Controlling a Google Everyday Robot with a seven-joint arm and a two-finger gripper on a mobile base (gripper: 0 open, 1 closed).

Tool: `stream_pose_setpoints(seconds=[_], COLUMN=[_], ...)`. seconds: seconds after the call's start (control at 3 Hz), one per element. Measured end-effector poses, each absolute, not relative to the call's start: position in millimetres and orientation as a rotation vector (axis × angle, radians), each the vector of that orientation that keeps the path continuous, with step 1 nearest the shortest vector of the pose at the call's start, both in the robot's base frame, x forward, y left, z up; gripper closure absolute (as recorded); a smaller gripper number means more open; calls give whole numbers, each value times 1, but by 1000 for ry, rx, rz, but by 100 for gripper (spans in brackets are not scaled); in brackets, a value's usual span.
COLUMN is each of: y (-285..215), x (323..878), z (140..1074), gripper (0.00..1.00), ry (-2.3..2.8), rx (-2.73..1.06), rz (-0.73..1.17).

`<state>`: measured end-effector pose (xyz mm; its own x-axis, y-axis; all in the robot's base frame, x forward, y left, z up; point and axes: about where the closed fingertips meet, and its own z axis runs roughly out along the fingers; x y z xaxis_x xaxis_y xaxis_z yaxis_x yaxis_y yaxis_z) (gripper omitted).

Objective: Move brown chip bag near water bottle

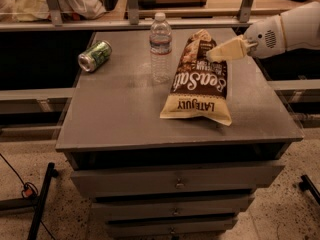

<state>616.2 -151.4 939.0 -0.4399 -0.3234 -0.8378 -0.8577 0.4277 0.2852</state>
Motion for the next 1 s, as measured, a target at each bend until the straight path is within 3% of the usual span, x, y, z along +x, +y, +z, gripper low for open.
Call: stream_pose_setpoints(seconds=[0.67,1.0], y=[-138,-138], x=[625,632], z=[932,931], gripper=[100,84], ry=[1989,1997], rx=[-928,-887], rz=[979,975])
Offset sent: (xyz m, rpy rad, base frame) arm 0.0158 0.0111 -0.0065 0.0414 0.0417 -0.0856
